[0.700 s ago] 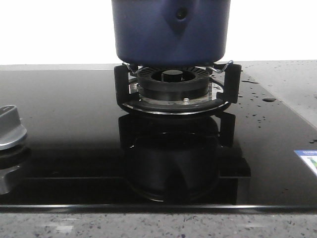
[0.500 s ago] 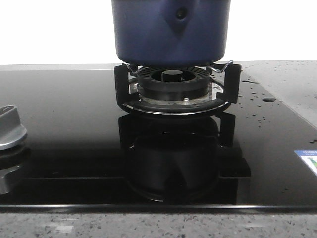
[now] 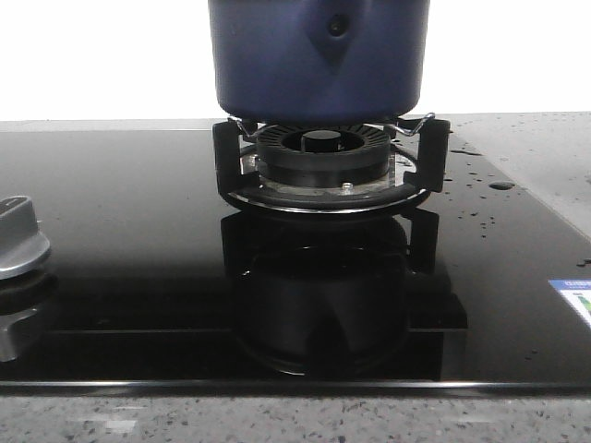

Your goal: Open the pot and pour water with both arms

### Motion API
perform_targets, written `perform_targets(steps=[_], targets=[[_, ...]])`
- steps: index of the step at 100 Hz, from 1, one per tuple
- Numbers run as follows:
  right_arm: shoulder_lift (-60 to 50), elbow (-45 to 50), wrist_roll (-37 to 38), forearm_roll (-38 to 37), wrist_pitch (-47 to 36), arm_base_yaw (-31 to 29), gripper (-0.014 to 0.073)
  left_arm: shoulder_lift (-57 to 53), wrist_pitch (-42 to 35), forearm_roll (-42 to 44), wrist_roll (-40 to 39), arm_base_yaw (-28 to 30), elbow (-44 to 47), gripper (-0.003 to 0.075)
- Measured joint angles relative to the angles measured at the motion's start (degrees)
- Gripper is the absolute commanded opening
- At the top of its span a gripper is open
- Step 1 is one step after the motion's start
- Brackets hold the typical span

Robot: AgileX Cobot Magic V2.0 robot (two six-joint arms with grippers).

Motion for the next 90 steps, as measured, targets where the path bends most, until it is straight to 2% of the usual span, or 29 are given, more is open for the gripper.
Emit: perform_targets(steps=[20, 31, 51, 58, 65, 84, 90], targets=[[0.0, 0.0, 0.0, -0.3, 0.0, 0.0, -0.0065, 0.0, 0.0, 0.0, 0.0, 0.0, 0.0, -0.0020], [0.0, 0.0, 0.0, -1.1, -2.7, 0.0, -0.0065, 0.0, 0.0, 0.0, 0.0, 0.0, 0.0, -0.0020], [0.0, 0.0, 0.0, -1.6, -16.8, 0.0, -0.0065, 0.0, -1.1, 0.2, 0.0, 0.0, 0.0, -0.0020], [0.0, 0.0, 0.0, 0.2, -21.3, 0.0, -0.0065, 0.0, -2.6, -2.4, 0.0, 0.0, 0.0, -0.0020], [0.0, 0.0, 0.6, 4.5, -24.1, 0.0, -0.0064, 0.0, -4.9, -11.0, 0.0, 0.0, 0.0, -0.0020], [0.0, 0.0, 1.0, 20.0, -25.8, 0.0, -0.0064, 0.0, -14.7, -43.3, 0.0, 0.0, 0.0, -0.0020], [0.0, 0.0, 1.1, 22.6, -25.0, 0.0, -0.0064, 0.0, -16.8, -49.3, 0.0, 0.0, 0.0, -0.0020]])
